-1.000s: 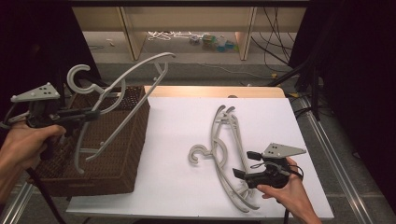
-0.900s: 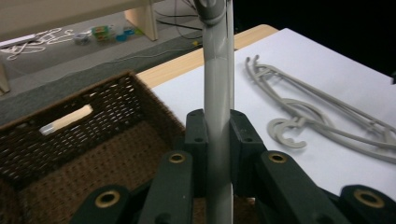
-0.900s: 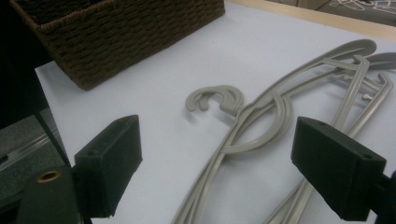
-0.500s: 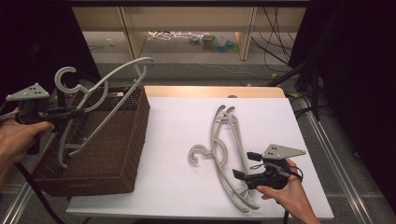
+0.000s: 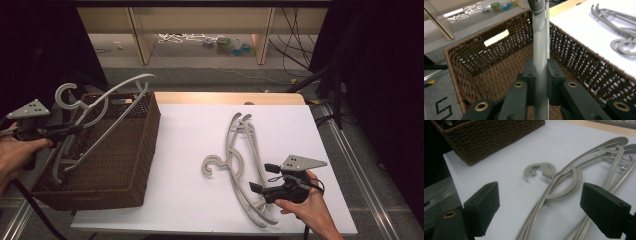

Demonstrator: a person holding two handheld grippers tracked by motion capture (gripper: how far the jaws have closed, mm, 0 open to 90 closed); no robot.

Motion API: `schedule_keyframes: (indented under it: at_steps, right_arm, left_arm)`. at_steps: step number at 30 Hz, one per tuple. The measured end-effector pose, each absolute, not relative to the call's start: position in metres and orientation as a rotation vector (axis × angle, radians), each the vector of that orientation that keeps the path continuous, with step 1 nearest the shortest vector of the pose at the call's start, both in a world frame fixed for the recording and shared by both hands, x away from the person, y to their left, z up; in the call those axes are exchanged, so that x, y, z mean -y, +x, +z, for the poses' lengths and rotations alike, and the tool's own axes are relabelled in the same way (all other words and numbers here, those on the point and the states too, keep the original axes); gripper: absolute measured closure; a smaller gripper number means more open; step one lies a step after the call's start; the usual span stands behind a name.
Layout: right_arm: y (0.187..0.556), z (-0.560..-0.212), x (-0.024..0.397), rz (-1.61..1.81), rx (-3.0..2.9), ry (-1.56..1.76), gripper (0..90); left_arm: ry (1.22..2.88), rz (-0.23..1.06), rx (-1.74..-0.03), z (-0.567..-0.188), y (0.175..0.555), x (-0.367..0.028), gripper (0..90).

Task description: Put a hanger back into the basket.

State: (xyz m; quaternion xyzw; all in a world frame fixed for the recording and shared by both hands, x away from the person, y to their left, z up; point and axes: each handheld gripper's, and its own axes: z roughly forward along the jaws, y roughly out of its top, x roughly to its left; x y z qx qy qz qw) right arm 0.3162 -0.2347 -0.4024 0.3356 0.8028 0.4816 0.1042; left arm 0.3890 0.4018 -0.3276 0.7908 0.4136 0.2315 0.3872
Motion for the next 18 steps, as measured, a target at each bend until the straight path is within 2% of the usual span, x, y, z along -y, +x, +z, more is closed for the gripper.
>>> schedule_keyframes:
  at_steps: [17,18]
  right_arm:
    - [0.316,-0.403,0.234,1.444,-2.365,0.988,16.8]
    - [0.315,-0.403,0.235,1.426,-2.369,0.992,16.8]
  left_arm:
    - [2.061,0.537,-1.174,-0.362,0.397,-0.413,79.7]
    - [2.124,0.517,-1.16,-0.364,0.4,-0.416,79.7]
